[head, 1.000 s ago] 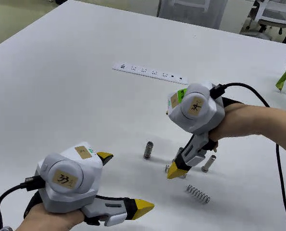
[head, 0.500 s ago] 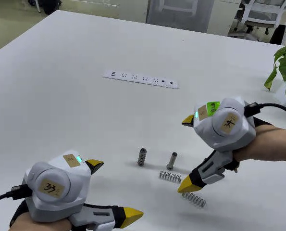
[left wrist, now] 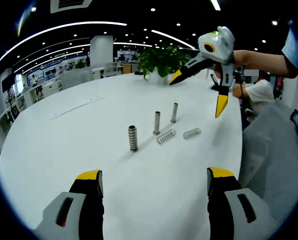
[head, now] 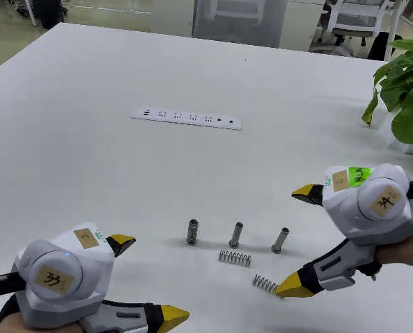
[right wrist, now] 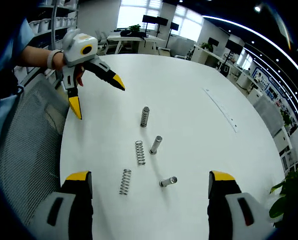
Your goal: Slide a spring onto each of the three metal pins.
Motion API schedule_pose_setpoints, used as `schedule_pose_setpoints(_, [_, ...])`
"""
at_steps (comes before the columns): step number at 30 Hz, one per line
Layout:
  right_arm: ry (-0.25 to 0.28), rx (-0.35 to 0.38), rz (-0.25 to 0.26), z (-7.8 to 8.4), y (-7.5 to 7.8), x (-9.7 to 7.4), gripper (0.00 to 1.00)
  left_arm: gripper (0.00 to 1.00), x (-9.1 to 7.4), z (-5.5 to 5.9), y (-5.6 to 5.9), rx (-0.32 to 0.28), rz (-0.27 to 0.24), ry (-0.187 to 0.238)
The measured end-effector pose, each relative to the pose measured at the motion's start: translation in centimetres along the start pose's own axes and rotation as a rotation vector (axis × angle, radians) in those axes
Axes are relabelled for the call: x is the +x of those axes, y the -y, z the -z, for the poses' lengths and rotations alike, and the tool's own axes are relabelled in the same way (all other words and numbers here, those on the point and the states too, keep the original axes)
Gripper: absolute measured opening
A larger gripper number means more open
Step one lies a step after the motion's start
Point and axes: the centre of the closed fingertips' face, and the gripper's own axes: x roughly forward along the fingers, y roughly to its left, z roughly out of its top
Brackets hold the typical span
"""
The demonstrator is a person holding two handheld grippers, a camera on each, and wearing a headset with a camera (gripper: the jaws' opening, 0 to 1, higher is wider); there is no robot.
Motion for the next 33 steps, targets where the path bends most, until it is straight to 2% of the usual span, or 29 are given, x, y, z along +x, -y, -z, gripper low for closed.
schedule_pose_setpoints(5, [0.017,0.068,0.024,1.3,-0.5,-0.8,0.98,0.87,0.1,-0.1,0.0,0.015,0.01,-0.009])
schedule_pose_setpoints(17, [0.048,0.162,0.074,3.2,-1.3,-2.3,0.98,0.87,0.6,-0.7,0.2,0.048,0.036,-0.016])
schedule_pose_setpoints(21, [0.064,0.2,0.088,3.8,-1.3,-2.8,0.98,0.87,0.5,-1.1,0.0,0.032,0.033,-0.009])
schedule_pose_setpoints(27, [0.078,0.246,0.087,4.8,-2.2,-3.0,0.97,0.87,0.6,-1.0,0.4,0.046,0.041,-0.027])
schedule_pose_setpoints(33, [0.096,0.299,0.107,5.9,-2.5,-3.4,0.97,0.86,1.1,-0.7,0.7,0.05,0.05,-0.042])
